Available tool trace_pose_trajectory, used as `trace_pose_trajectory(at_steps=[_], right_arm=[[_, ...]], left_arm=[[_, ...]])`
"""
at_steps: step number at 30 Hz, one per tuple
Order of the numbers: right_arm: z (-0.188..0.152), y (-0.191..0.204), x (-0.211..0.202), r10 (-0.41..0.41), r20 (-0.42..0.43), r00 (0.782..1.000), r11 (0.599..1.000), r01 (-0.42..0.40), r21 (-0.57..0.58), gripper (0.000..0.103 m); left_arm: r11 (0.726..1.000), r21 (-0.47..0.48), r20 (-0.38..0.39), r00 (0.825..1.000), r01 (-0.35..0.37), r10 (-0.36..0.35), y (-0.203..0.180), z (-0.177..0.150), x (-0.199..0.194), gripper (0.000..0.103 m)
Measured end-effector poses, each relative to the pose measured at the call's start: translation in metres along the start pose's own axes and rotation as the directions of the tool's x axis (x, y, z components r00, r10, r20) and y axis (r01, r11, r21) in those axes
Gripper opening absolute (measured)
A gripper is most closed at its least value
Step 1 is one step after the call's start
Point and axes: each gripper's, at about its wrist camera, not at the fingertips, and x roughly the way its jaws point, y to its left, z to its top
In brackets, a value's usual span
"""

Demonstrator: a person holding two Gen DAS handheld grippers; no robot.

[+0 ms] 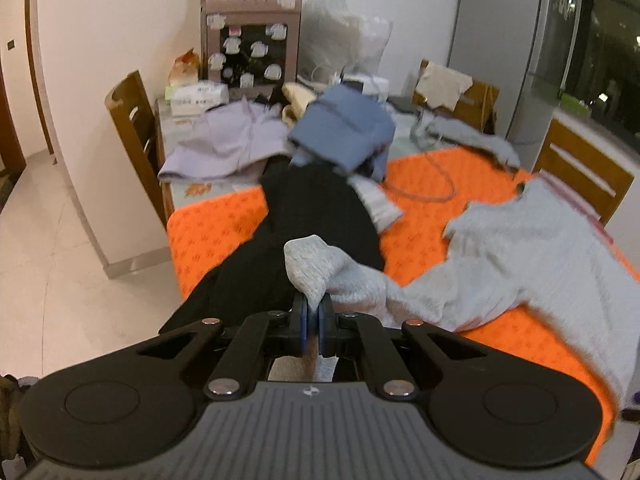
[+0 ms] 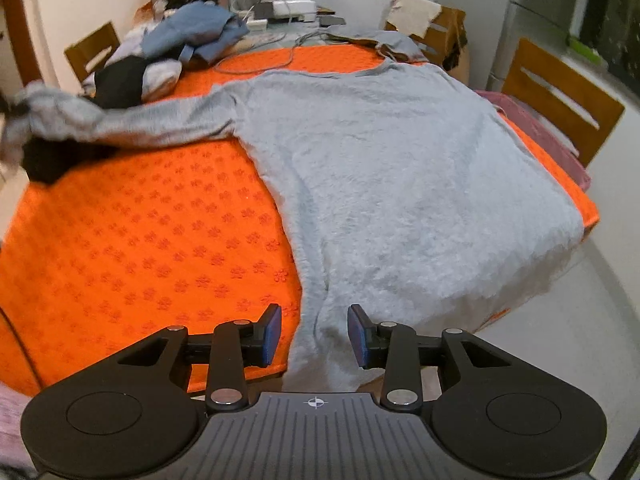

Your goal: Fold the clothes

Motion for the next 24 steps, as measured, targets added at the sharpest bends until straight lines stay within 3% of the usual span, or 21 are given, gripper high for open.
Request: trace_pose_trajectory(at_steps=[3, 5, 6, 7, 15, 24], right_arm=[[0.000, 0.001, 0.010, -0.009, -0.005, 1.000, 1.000, 0.009, -0.025, 0.038], [0.000, 0.000, 0.016, -0.002, -0.014, 1.000, 1.000, 0.001, -0.031, 0.023], [0.000, -0.002, 0.018, 0.002, -0.018, 1.000, 0.999, -0.003, -0.034, 0.010], [0.000, -0.003, 0.020, 0.007, -0.022, 1.000, 0.999, -0.007, -0.036, 0.007], [0.016, -0.031, -0.009, 0.032, 0.022, 0.999, 0.999, -0.032, -0.021, 0.006], [0.044, -0.107, -0.012, 0.227, -0.029, 0.973, 0.971, -0.224, 0.077, 0.006]], left_arm=[[1.000, -0.013, 0.032, 0.999, 0.024, -0.024, -0.008, 0.018, -0.011, 0.005], [0.999, -0.011, 0.061, 0.997, 0.045, -0.044, -0.018, 0.034, -0.018, 0.005], [0.998, -0.007, 0.076, 0.996, 0.056, -0.055, -0.023, 0.042, -0.021, 0.005], [0.998, -0.003, 0.090, 0.994, 0.067, -0.066, -0.028, 0.051, -0.023, 0.005], [0.987, 0.045, 0.208, 0.965, 0.156, -0.162, -0.104, 0.128, -0.027, 0.005], [0.975, 0.040, 0.299, 0.929, 0.217, -0.219, -0.228, 0.201, 0.002, 0.005]])
